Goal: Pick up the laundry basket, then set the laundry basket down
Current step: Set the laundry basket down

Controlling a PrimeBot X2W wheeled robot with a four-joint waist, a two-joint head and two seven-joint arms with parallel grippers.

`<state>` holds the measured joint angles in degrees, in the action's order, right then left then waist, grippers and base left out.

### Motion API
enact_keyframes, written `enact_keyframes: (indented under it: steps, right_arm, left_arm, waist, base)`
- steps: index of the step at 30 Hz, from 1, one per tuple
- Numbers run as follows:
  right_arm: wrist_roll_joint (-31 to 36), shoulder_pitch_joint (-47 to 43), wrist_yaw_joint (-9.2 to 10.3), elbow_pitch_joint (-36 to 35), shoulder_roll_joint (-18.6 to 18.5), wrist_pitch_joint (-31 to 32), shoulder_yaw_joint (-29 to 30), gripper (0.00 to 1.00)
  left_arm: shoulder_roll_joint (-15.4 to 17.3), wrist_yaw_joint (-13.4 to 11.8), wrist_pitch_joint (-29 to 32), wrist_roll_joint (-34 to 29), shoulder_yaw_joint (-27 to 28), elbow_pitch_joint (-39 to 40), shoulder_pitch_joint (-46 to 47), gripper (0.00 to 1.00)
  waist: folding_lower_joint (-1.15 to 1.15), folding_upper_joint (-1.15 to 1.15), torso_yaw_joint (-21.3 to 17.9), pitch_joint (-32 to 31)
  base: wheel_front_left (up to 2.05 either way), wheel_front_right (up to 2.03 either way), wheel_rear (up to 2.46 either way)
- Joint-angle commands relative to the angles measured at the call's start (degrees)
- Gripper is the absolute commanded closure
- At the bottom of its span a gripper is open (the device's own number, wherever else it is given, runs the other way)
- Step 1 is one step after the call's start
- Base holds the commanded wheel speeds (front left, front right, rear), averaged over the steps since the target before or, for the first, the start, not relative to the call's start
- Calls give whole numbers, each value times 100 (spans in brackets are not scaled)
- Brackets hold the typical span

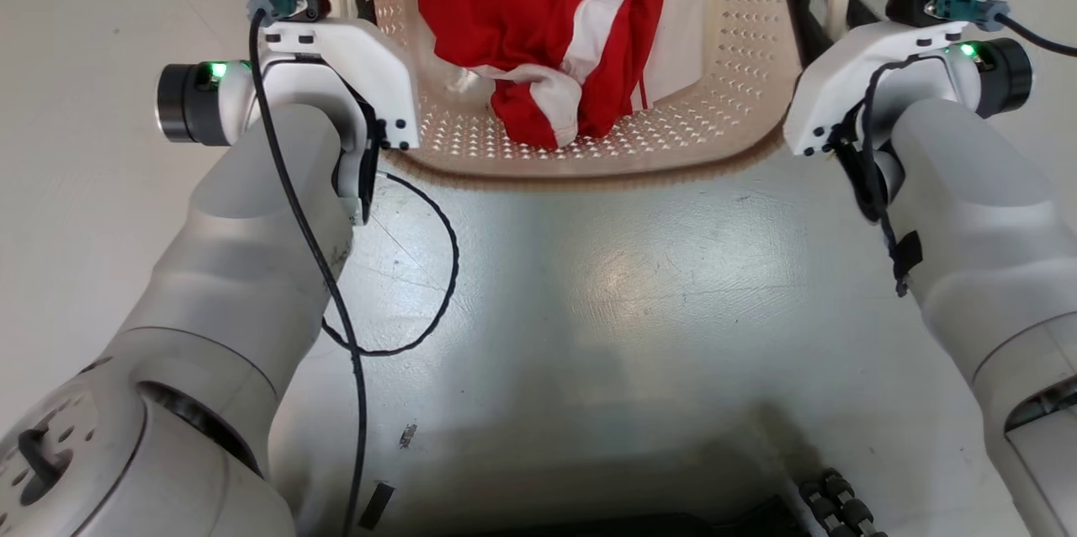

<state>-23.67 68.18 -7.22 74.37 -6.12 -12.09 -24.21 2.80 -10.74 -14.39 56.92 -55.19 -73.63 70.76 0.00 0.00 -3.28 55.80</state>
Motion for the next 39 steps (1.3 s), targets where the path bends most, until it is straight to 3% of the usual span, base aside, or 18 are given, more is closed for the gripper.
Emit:
enact_keyframes:
  steps: [1, 13, 23, 30, 39]
  right_arm:
    - [73, -307, -26, -42, 22, -40, -20, 0]
    - [462, -351, -26, -42, 45, -160, 432, 0]
    - [783, -509, -26, -76, 146, -283, 775, 0]
    - [1142, -946, -26, -664, 74, -289, 1106, 0]
    - [1808, -1973, -26, -1714, -52, -290, 1897, 0]
  left_arm:
    - [176, -74, -43, -11, 73, -14, 16, 0]
    - [148, -85, -53, 39, 122, -22, -79, 0]
    - [94, -17, -58, 174, 249, 2, -402, 0]
    - [166, -12, -60, 14, 530, 401, -819, 0]
    - [409, -166, -61, -711, 1191, 1279, -1655, 0]
  waist:
    - [0, 0, 1, 2]
    - [0, 0, 0, -131]
    - [0, 0, -2, -692]
    - [0, 0, 44, -1341]
    - [0, 0, 200, -2408]
  base:
    - [0, 0, 0]
    - [0, 0, 0]
    - [0, 0, 0]
    - [0, 0, 0]
    - [0, 0, 0]
